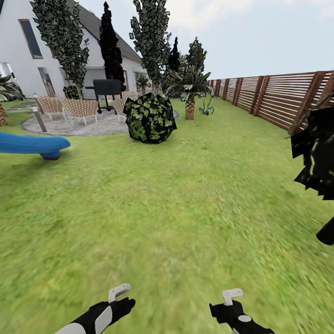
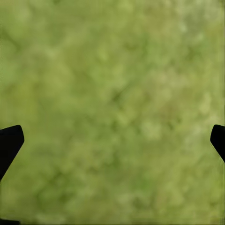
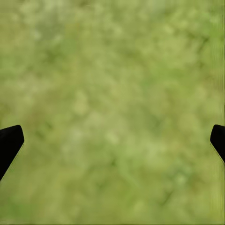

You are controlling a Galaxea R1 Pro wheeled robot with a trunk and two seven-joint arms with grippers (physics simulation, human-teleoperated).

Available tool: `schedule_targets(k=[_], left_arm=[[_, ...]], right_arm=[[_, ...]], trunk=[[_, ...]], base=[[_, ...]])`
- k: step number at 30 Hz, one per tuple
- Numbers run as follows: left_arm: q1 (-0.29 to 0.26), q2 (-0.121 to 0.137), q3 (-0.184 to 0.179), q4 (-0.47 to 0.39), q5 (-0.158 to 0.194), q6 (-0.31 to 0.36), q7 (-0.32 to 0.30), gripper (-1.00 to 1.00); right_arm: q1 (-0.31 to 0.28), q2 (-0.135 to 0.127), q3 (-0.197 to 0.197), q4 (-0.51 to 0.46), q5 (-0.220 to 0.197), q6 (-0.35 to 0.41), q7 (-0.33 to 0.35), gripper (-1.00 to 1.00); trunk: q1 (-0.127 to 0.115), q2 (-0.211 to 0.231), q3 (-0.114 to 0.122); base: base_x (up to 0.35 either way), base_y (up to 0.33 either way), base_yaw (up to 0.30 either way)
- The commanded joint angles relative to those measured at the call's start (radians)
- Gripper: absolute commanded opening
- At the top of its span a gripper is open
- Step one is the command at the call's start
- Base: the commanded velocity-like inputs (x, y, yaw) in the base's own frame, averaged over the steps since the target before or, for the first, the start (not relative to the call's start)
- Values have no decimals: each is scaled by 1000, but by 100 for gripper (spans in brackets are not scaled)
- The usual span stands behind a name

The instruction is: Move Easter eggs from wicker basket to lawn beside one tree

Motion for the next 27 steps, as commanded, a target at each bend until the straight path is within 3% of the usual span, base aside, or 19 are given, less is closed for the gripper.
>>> schedule_targets(k=[1, 6, 20, 27], left_arm=[[0, 1, 8, 2, 3, 2, -2, 100], [0, 2, 8, 53, 3, -60, -2, 100], [6, 2, 8, 154, 7, -92, -2, 100], [24, 3, 8, 177, 53, -93, -2, 100]], right_arm=[[1, 0, 2, 3, 6, -4, 1, 100], [25, -2, 2, 15, 9, -8, 1, 100], [65, -17, 1, 41, 5, -10, 1, 100], [103, -17, 2, 42, 8, -10, 1, 100]], trunk=[[-3, 7, 2], [-23, 42, 18], [-76, 140, 62], [-103, 189, 87]], base=[[324, 0, 0], [324, 0, 0], [324, 0, -1], [324, 0, -118]])
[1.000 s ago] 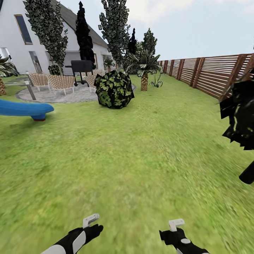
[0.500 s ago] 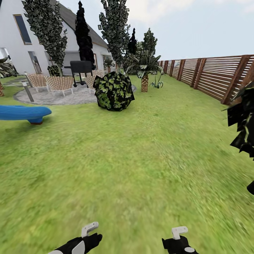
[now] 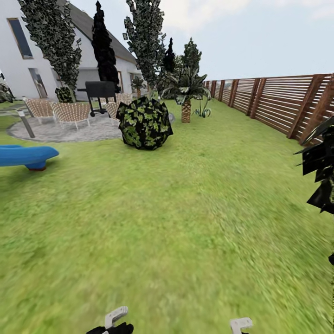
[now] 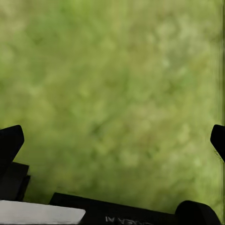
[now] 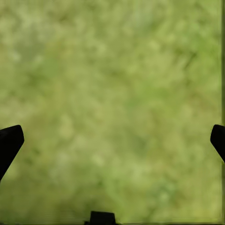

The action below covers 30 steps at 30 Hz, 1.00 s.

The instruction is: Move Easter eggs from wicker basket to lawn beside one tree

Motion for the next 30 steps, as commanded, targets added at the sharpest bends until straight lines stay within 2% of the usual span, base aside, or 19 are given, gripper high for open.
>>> schedule_targets(k=[1, 6, 10, 13, 21, 30], left_arm=[[3, 1, 5, 2, 11, 2, -3, 100], [25, 7, 10, 3, 40, 2, -2, 100], [30, 35, 11, 3, 59, 2, -2, 100], [31, 48, 12, 3, 103, 3, -2, 100], [36, 49, 12, 3, 111, 4, -2, 100], [66, 48, 11, 3, 111, 3, -2, 100]], right_arm=[[4, 0, 2, 1, 8, -3, 0, 100], [13, 0, 2, 2, 9, -3, 0, 100], [14, 1, 2, 2, 9, -3, 0, 100], [31, 2, 2, 3, 10, -4, 0, 100], [70, 5, 2, 3, 10, -16, 0, 100], [81, 0, 1, 3, 4, -17, 0, 100]], trunk=[[-3, 7, 3], [-23, 42, 24], [-38, 70, 40], [-49, 91, 52], [-80, 147, 85], [-115, 210, 122]], base=[[324, 0, -223], [324, 0, -236], [324, 0, -240], [323, 0, -241], [268, 0, -242], [30, 0, -243]])
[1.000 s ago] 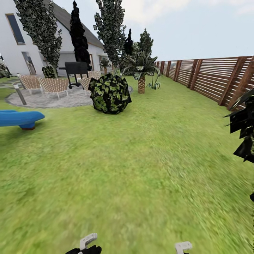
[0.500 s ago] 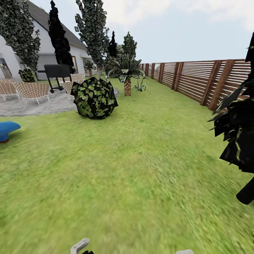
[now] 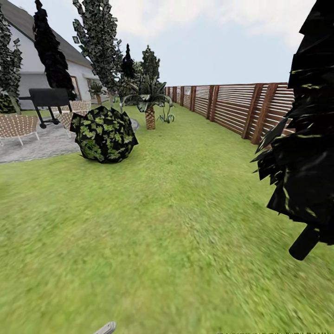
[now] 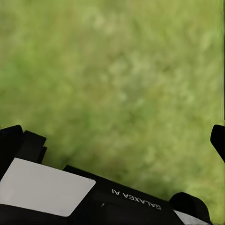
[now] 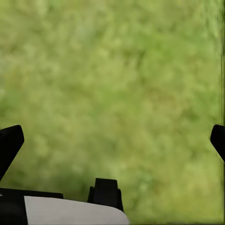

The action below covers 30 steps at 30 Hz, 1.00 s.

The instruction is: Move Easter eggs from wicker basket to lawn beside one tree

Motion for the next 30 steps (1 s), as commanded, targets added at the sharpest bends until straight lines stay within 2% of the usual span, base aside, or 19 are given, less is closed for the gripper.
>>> schedule_targets(k=[1, 11, 17, 27, 30], left_arm=[[2, 0, 8, 2, 2, 1, -3, 100], [56, -8, 8, 2, 3, 0, -3, 100], [68, -8, 8, 2, 3, 0, -3, 100], [69, -10, 8, 0, 3, 0, -3, 100], [69, -10, 8, 0, 3, 0, -4, 100]], right_arm=[[1, -1, 2, 1, 7, -3, 0, 100], [26, -8, 3, 13, 7, -3, -1, 100], [31, -8, 2, 13, 8, -3, -1, 100], [31, -6, 3, 10, 13, -3, -1, 100], [31, -5, 3, 10, 13, -3, -1, 100]], trunk=[[-4, 7, 3], [-42, 77, 44], [-65, 119, 69], [-104, 189, 101], [-104, 189, 101]], base=[[1, 0, -243], [0, 0, -243], [0, 0, -242], [0, 0, -41], [28, 0, -1]])
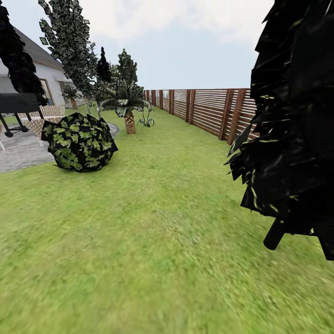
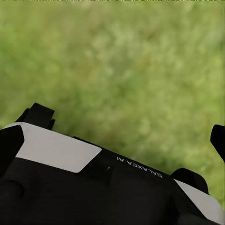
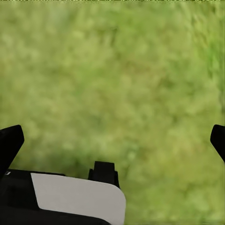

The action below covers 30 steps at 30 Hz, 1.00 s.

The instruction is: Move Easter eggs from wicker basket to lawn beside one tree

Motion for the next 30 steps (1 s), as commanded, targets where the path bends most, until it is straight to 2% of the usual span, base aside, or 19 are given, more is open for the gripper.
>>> schedule_targets(k=[1, 8, 23, 30], left_arm=[[-1, 0, 8, 2, 2, 1, -3, 100], [-1, 9, 8, 2, 2, 3, -4, 100], [-1, 10, 8, 2, 2, 3, -4, 100], [-1, 10, 8, 2, 2, 3, -4, 100]], right_arm=[[-1, 0, 2, 1, 7, -3, 0, 100], [-1, 0, 2, 1, 9, -3, 0, 100], [0, 3, 3, 3, 7, 1, -1, 100], [1, 3, 2, 4, 50, 0, -4, 100]], trunk=[[0, 0, -1], [0, 0, -1], [0, 0, -1], [0, 0, -1]], base=[[193, 0, 0], [287, 0, 0], [317, 0, 0], [318, 0, 0]])
